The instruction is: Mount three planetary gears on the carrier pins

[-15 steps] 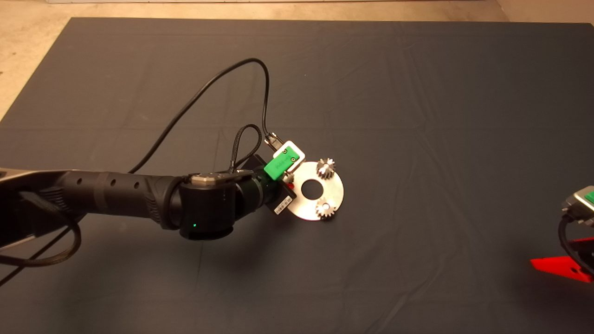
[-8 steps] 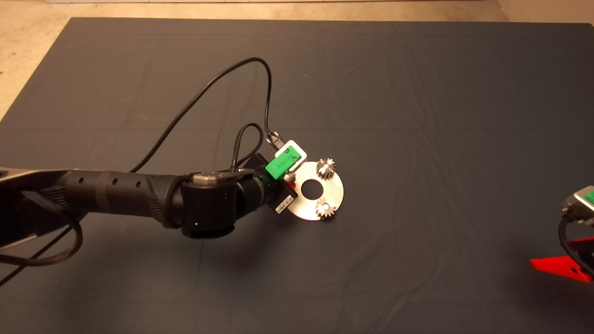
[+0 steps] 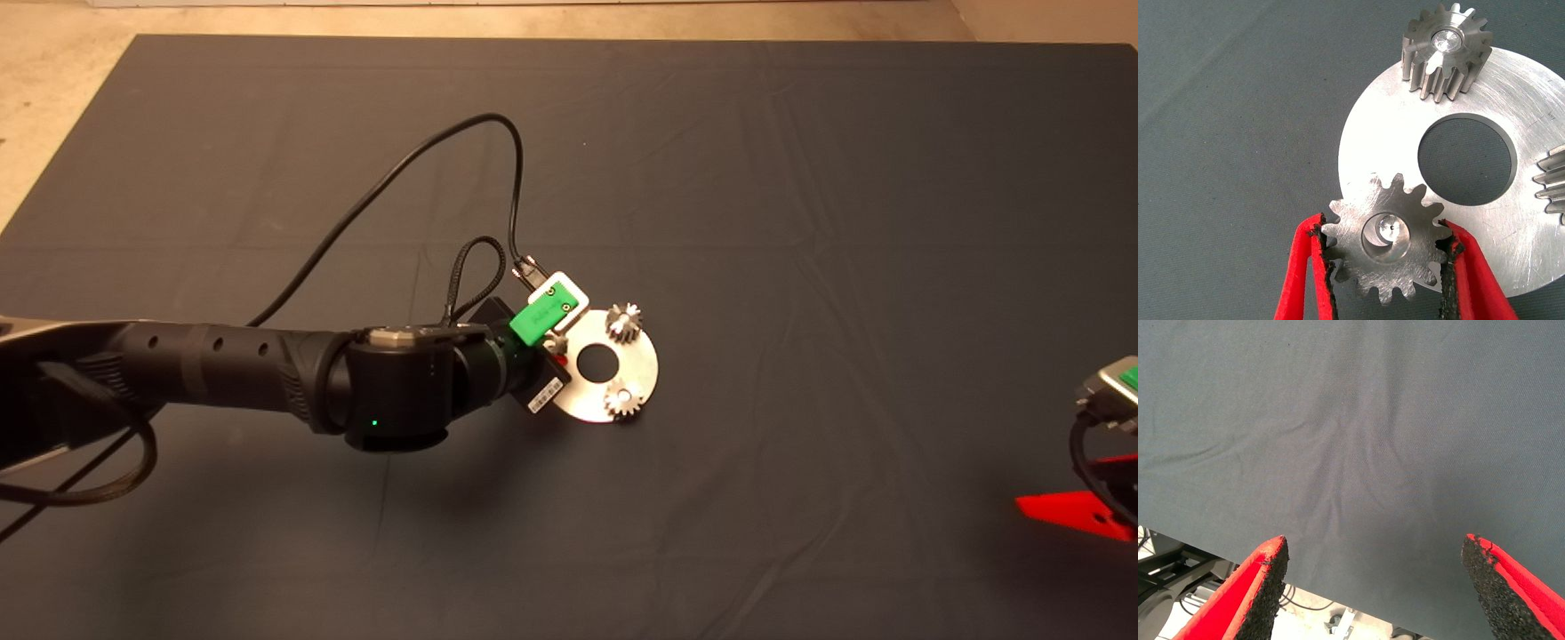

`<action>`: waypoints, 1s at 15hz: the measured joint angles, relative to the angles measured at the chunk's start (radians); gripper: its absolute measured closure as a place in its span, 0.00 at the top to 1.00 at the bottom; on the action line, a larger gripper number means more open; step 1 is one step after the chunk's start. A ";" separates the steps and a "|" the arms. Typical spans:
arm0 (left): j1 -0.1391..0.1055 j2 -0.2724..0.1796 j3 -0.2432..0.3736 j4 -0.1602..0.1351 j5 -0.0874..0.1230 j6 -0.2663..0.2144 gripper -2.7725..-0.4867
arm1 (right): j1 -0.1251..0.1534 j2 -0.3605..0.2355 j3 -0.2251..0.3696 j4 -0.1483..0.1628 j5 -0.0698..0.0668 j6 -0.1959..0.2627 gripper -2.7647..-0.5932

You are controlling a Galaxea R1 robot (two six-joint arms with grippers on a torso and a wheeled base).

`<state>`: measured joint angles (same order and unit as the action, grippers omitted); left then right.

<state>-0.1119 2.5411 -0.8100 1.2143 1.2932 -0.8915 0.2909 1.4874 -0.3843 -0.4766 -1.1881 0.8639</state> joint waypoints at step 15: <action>0.003 -0.001 0.008 -0.023 -0.001 0.001 0.04 | 0.000 0.002 0.000 0.000 0.004 0.000 0.61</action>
<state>-0.1091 2.5404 -0.8019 1.1911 1.2917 -0.8909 0.2909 1.4898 -0.3843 -0.4766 -1.1843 0.8639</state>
